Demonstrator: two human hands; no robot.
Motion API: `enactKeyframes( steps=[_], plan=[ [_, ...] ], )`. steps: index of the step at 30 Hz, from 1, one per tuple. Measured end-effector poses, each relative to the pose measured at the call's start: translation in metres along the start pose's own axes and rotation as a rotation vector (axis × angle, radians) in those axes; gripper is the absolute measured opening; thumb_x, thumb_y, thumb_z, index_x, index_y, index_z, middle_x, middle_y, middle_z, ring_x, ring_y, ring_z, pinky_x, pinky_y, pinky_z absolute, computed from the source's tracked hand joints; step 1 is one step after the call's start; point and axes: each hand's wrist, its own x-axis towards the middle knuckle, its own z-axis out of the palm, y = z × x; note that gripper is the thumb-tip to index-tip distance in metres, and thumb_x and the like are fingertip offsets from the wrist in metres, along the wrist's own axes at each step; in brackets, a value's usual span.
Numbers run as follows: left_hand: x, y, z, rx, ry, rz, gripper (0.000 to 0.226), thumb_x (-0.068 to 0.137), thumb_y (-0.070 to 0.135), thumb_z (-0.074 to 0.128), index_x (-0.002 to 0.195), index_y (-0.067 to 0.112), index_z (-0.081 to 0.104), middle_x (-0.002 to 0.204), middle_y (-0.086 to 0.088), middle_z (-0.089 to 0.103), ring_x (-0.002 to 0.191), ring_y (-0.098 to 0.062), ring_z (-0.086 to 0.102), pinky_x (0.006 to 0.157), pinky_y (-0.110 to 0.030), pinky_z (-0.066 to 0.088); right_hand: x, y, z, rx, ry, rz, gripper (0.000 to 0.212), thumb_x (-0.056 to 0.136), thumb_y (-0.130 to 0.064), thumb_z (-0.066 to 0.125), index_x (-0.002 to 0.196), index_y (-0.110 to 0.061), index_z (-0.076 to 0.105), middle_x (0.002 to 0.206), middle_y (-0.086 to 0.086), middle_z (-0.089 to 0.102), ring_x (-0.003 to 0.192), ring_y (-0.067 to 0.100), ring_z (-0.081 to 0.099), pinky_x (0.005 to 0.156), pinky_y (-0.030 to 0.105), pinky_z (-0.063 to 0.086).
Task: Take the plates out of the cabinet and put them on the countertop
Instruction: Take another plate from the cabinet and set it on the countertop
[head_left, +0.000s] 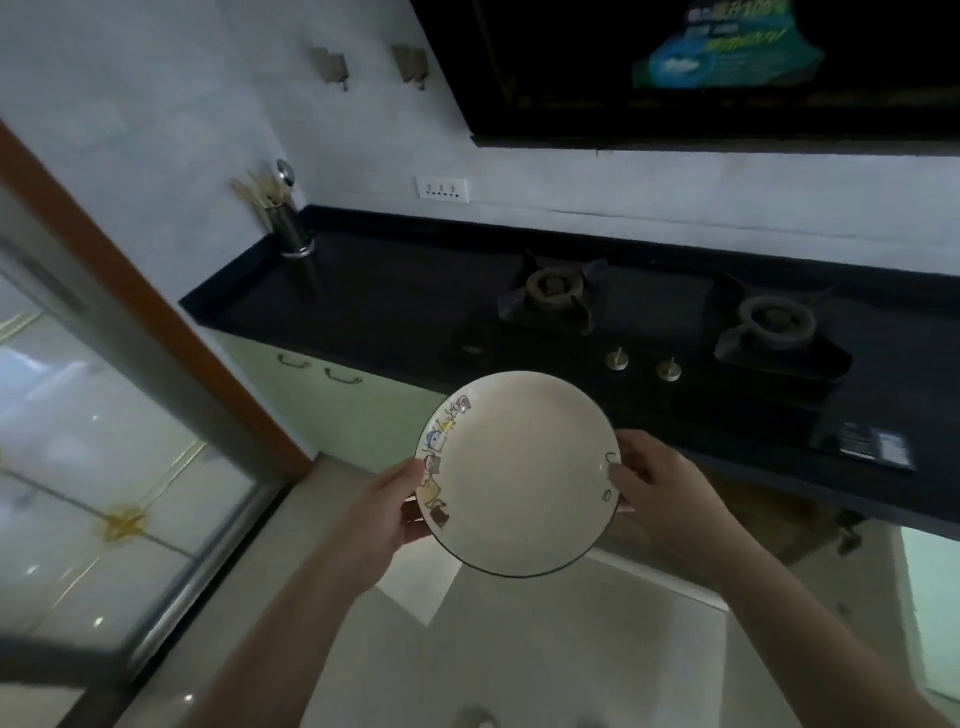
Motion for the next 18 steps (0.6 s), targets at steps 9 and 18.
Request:
enactKeyframes(
  steps=[9, 18],
  plan=[
    [-0.064, -0.009, -0.064, -0.340, 0.155, -0.006, 0.031, 0.086, 0.030, 0.060, 0.106, 0.012, 0.077, 0.110, -0.014, 0.074, 0.087, -0.024, 0.072, 0.069, -0.036, 0.060, 0.006, -0.050, 0.057, 0.109, -0.216, -0.186, 0.039, 0.091, -0.021, 0.054, 0.102, -0.057, 0.060, 0.081, -0.025, 0.070, 0.071, -0.007, 0.066, 0.056, 0.013, 0.052],
    [-0.080, -0.023, -0.156, -0.414, 0.209, 0.051, 0.029, 0.086, 0.033, 0.062, 0.107, 0.018, 0.076, 0.105, -0.012, 0.075, 0.085, -0.025, 0.074, 0.069, -0.035, 0.060, -0.002, -0.115, 0.137, 0.133, -0.269, -0.237, 0.036, 0.093, -0.014, 0.050, 0.088, -0.046, 0.066, 0.080, -0.009, 0.070, 0.066, 0.005, 0.068, 0.056, 0.018, 0.053]
  ],
)
